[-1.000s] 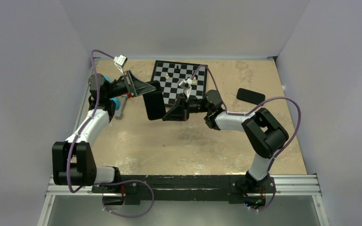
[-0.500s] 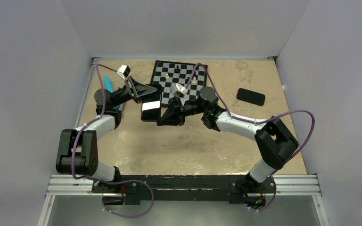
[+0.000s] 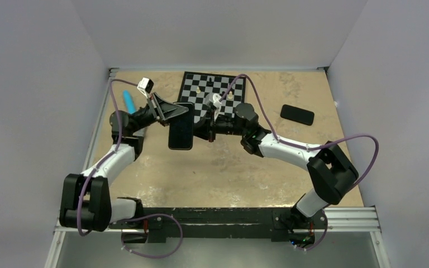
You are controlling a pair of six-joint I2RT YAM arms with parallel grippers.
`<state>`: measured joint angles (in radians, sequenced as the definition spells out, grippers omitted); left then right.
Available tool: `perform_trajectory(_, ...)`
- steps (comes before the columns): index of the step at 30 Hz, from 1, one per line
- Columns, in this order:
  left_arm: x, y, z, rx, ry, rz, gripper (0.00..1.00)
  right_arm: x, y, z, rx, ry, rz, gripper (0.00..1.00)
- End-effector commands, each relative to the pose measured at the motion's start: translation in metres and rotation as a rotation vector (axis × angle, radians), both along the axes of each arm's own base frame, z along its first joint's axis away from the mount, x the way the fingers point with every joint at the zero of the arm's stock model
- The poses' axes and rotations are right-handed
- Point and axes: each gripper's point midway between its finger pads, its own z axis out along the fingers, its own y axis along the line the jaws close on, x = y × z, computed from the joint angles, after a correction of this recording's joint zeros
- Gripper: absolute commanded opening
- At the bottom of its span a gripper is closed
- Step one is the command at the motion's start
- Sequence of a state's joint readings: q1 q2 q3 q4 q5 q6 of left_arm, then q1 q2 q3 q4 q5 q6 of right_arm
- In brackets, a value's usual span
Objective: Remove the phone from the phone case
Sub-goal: Remove the phone case from the phone.
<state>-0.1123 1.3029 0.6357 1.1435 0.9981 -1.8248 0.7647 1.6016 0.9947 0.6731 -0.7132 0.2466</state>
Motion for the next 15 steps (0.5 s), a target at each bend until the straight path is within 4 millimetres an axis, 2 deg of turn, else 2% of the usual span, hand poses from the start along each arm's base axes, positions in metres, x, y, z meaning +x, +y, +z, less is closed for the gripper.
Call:
perform_trajectory(1, -0.002, 0.004, 0.024, 0.078, -0.171, 0.108, 0.0, 0.0, -0.014, 0.003, 0.008, 0.076, -0.091, 0.05)
perform_trajectory(3, 0.001, 0.003, 0.026, 0.155, -0.227, 0.131, 0.0, -0.005, -0.017, -0.007, -0.019, 0.147, -0.09, 0.2)
perform_trajectory(7, 0.008, 0.004, 0.031, 0.284, -0.354, 0.165, 0.0, -0.018, -0.022, -0.014, -0.024, 0.281, -0.07, 0.42)
perform_trajectory(11, 0.011, 0.008, 0.027, 0.408, -0.487, 0.194, 0.0, -0.039, -0.024, -0.001, 0.021, 0.339, 0.032, 0.55)
perform_trajectory(15, 0.005, 0.011, 0.029, 0.428, -0.54, 0.218, 0.0, -0.051, -0.024, 0.014, 0.07, 0.321, 0.111, 0.62)
